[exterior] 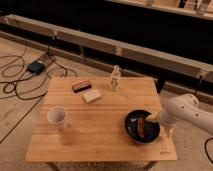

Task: Push the ceramic bowl across the table

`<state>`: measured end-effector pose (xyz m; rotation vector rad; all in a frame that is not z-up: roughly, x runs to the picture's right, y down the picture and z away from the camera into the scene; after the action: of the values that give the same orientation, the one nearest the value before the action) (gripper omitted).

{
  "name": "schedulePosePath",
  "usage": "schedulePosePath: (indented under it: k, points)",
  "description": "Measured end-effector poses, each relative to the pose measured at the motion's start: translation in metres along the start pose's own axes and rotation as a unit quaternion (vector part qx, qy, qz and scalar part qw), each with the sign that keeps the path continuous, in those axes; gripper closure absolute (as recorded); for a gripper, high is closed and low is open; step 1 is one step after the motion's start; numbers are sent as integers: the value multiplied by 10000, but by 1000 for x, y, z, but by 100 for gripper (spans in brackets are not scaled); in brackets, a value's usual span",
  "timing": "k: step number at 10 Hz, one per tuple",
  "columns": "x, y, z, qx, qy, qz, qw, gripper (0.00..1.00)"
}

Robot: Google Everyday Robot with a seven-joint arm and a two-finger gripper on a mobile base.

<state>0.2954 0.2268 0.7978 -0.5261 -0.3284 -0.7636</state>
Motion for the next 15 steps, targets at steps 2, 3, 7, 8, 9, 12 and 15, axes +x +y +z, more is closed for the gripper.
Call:
schedulePosePath:
  k: [2, 3, 7, 8, 9, 12, 15]
  points:
    - [1, -7, 5, 52, -43, -36, 10000, 20]
    - [1, -11, 5, 73, -48, -68, 9999, 20]
    - [1, -46, 12, 225, -157, -326, 9991, 20]
    - [2, -55, 13, 292, -184, -376, 9987, 20]
    - [1, -60, 15, 333, -212, -409, 9984, 20]
    - [-2, -74, 20, 436, -316, -491, 9973, 20]
    - [-6, -83, 26, 513, -437, -541, 9963, 20]
